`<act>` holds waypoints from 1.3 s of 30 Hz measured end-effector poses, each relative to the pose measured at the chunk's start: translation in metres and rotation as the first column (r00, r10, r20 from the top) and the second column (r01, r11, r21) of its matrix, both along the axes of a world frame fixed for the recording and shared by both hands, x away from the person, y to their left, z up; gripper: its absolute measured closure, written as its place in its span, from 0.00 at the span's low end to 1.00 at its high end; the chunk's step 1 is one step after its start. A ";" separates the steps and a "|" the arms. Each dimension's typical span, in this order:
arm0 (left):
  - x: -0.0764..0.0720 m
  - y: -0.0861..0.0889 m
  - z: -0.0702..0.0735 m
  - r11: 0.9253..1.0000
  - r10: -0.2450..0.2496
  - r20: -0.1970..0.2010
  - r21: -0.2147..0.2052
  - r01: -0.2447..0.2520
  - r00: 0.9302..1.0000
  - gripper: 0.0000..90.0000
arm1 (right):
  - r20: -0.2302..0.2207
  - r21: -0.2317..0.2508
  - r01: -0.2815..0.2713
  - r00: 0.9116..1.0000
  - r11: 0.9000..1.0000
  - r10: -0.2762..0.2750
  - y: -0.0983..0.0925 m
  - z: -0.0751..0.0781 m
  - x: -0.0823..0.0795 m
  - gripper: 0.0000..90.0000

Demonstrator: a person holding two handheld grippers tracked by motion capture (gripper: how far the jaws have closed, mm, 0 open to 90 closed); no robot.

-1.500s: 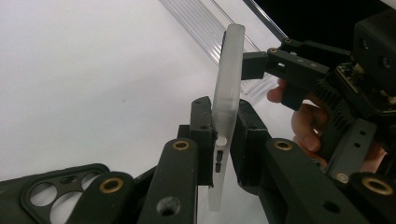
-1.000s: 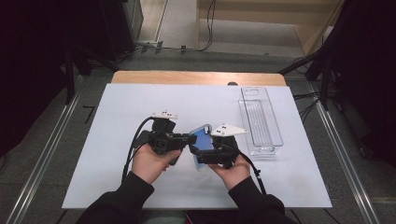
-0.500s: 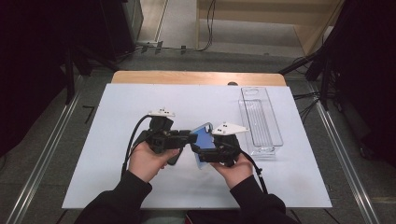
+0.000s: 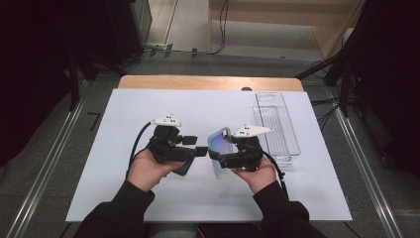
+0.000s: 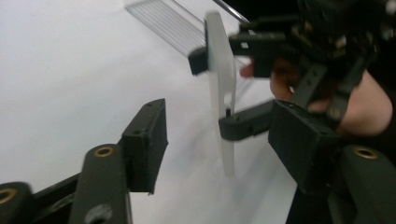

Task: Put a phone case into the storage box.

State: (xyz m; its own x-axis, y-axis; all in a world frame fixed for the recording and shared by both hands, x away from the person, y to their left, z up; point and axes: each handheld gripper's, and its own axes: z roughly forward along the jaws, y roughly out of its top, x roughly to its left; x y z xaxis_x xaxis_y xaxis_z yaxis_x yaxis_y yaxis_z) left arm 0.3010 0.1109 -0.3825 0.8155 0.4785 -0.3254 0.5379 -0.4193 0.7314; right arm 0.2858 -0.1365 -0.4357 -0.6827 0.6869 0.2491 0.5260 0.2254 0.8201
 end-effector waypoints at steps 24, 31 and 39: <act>-0.011 0.021 -0.052 0.993 -0.096 0.094 0.072 0.090 0.991 0.31 | -0.003 0.017 -0.129 0.992 0.991 0.129 -0.014 0.010 0.003 0.18; -0.015 0.036 -0.062 0.995 -0.074 0.072 0.069 0.069 0.995 0.31 | -0.009 0.025 -0.140 0.990 0.990 0.140 -0.018 0.012 0.004 0.18; -0.022 0.049 -0.069 0.995 -0.062 0.048 0.087 0.058 0.997 0.31 | -0.026 0.030 -0.133 0.991 0.991 0.133 -0.026 0.016 0.007 0.18</act>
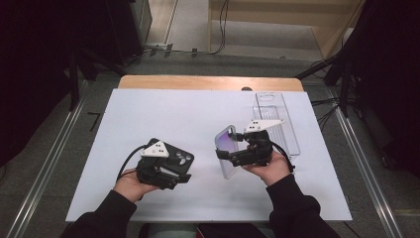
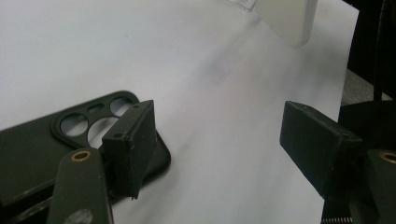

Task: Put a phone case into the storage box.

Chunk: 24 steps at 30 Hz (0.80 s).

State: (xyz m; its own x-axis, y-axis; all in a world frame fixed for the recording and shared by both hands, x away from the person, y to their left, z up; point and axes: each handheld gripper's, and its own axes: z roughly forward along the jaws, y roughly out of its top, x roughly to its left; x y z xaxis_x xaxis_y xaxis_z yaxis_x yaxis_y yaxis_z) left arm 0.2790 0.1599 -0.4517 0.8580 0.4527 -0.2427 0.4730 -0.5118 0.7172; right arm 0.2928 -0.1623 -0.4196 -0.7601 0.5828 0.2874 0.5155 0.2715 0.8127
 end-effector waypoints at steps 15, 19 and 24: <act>-0.008 0.018 -0.002 0.998 0.069 -0.036 0.001 -0.069 0.997 0.31 | -0.004 0.022 0.028 1.000 0.999 -0.028 -0.020 0.014 0.011 0.18; -0.010 0.023 -0.003 0.996 0.090 -0.035 0.000 -0.090 0.995 0.31 | 0.000 0.033 0.051 0.999 0.998 -0.051 -0.028 0.019 0.014 0.18; -0.013 0.029 -0.003 0.994 0.112 -0.033 -0.002 -0.113 0.993 0.31 | 0.007 0.043 0.075 0.997 0.996 -0.076 -0.034 0.026 0.019 0.18</act>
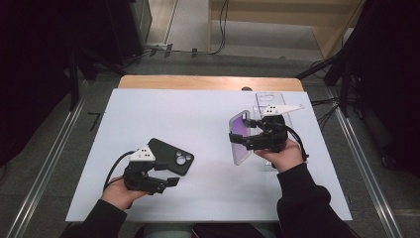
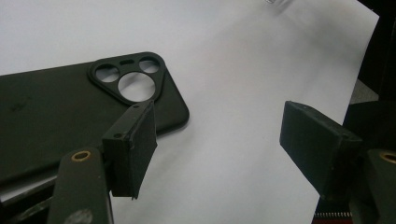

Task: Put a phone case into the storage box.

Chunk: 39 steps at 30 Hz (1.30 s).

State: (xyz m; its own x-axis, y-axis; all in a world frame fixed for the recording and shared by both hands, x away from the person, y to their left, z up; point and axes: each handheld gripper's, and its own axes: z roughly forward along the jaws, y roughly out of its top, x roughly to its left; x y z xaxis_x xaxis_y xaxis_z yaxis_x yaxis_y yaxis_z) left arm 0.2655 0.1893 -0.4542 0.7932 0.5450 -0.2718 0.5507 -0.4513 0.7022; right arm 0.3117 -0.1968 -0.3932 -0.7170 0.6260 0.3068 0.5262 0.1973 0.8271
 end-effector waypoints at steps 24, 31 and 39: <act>-0.010 0.014 -0.001 0.999 0.047 -0.007 -0.018 -0.047 0.999 0.31 | 0.046 0.004 0.246 0.968 0.969 -0.246 -0.048 0.021 0.017 0.18; -0.009 0.014 -0.002 0.999 0.042 -0.010 -0.022 -0.042 0.999 0.31 | 0.066 -0.027 0.325 0.944 0.945 -0.323 -0.059 0.021 0.018 0.18; -0.008 0.014 -0.002 0.998 0.039 -0.008 -0.038 -0.040 0.999 0.31 | 0.069 -0.045 0.417 0.908 0.908 -0.414 -0.067 0.014 0.026 0.18</act>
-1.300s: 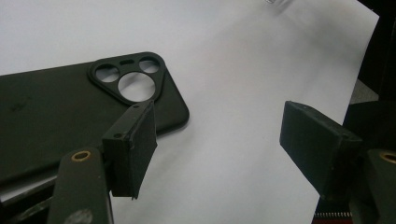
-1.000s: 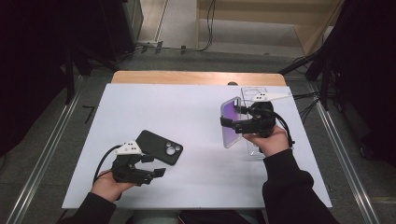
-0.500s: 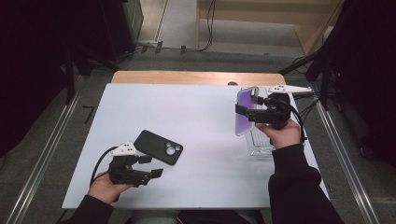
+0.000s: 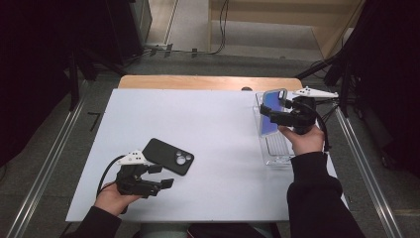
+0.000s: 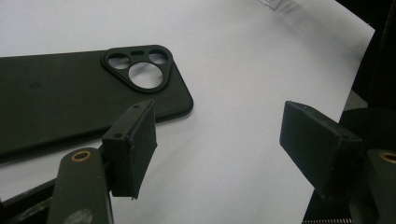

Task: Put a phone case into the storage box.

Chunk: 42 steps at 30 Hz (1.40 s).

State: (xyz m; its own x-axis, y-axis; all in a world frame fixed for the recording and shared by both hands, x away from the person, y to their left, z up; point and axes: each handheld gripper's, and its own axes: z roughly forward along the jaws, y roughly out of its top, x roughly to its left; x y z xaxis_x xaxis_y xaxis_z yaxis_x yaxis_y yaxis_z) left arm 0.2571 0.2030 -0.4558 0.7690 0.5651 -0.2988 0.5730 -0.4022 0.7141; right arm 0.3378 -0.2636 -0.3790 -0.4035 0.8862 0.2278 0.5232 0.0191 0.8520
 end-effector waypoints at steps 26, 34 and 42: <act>0.004 -0.009 -0.003 1.000 -0.011 0.003 0.018 0.011 1.000 0.31 | 0.006 -0.014 0.179 0.984 0.984 -0.179 -0.026 -0.025 0.060 0.17; 0.005 -0.010 -0.004 1.000 -0.020 0.000 0.018 0.020 1.000 0.31 | 0.001 -0.027 0.237 0.972 0.971 -0.237 -0.028 -0.036 0.082 0.17; 0.006 -0.008 -0.004 1.000 -0.008 -0.001 0.009 0.008 1.000 0.31 | -0.049 -0.063 0.233 0.970 0.970 -0.236 -0.018 -0.054 0.107 0.17</act>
State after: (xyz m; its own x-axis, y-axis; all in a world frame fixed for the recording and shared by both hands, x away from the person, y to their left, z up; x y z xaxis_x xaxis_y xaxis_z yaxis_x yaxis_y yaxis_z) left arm 0.2628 0.1950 -0.4595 0.7734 0.5615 -0.2943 0.5702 -0.4131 0.7101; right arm 0.4447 -0.2812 -0.4330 -0.1707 0.9666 0.1911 0.5653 -0.0628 0.8225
